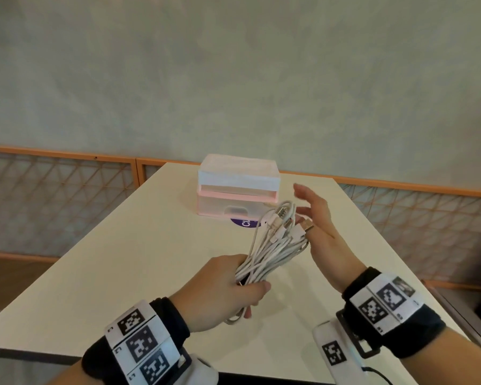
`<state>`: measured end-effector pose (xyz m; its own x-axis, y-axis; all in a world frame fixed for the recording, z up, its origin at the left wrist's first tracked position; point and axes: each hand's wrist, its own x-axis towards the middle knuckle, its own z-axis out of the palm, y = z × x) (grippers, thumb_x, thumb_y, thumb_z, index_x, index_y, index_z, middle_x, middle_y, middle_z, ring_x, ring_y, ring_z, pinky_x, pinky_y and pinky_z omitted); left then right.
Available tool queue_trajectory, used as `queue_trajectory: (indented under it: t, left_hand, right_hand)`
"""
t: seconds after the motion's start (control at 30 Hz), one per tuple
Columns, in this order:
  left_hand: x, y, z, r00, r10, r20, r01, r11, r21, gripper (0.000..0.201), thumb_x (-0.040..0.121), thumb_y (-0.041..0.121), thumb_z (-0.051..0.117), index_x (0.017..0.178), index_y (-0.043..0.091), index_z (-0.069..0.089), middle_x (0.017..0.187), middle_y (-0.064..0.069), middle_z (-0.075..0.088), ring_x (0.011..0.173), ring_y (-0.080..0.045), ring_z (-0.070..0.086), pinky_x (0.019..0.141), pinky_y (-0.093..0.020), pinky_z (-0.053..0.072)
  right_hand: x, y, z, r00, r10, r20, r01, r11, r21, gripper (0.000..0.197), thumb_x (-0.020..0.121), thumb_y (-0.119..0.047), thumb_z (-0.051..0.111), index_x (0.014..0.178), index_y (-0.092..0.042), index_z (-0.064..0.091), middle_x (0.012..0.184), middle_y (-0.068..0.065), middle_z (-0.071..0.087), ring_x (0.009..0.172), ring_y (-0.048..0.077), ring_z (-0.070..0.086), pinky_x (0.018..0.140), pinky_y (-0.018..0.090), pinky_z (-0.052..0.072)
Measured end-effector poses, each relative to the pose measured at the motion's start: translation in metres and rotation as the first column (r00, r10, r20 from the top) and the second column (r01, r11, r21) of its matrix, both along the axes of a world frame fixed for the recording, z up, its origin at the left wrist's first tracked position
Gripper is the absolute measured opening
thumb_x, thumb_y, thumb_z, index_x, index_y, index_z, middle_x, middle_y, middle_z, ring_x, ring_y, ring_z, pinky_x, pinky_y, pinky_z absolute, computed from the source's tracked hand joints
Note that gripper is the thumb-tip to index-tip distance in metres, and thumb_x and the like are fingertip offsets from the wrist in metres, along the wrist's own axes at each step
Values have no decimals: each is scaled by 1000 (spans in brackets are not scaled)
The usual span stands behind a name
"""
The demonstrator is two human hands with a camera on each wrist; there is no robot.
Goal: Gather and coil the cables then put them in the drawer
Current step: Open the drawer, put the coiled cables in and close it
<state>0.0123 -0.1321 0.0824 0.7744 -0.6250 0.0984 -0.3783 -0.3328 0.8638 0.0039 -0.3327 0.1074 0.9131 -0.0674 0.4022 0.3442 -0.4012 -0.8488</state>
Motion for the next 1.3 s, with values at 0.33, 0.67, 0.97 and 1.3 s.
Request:
queue_trajectory:
  t: [0.33, 0.67, 0.97, 1.3]
  left_hand:
    - [-5, -7, 3, 985, -127, -119, 108, 983, -149, 15, 90, 20, 61, 77, 16, 55, 59, 5, 60, 54, -17, 60, 60, -28, 50]
    - [-5, -14, 1, 956, -41, -290, -35, 968, -250, 18, 90, 15, 59, 74, 13, 55, 58, 2, 58, 49, -17, 57, 51, -25, 46]
    - [-9, -26, 4, 978, 16, -208, -68, 967, -244, 17, 89, 14, 58, 72, 13, 56, 61, -1, 59, 51, -15, 60, 51, -22, 47]
    - [0, -32, -7, 993, 28, 114, -31, 999, 27, 12, 85, 14, 52, 83, 4, 58, 75, -16, 67, 62, -21, 66, 64, -39, 52]
  right_hand:
    - [-9, 20, -4, 940, 341, -4, -224, 627, 746, 71, 85, -60, 31, 121, -5, 59, 120, 22, 62, 112, 33, 59, 97, 45, 42]
    - [-15, 35, -9, 918, 371, 139, -312, 460, 832, 97, 61, -69, 67, 134, -10, 46, 120, 13, 58, 103, 26, 56, 82, 33, 54]
    - [-13, 52, -15, 949, 313, 43, -242, 631, 737, 90, 51, -54, 83, 124, -11, 54, 113, 14, 63, 95, 32, 64, 61, 39, 55]
    - [-2, 56, -15, 976, 165, -141, -9, 678, 735, 15, 84, -1, 61, 77, -15, 63, 64, 4, 60, 62, 20, 66, 63, 30, 55]
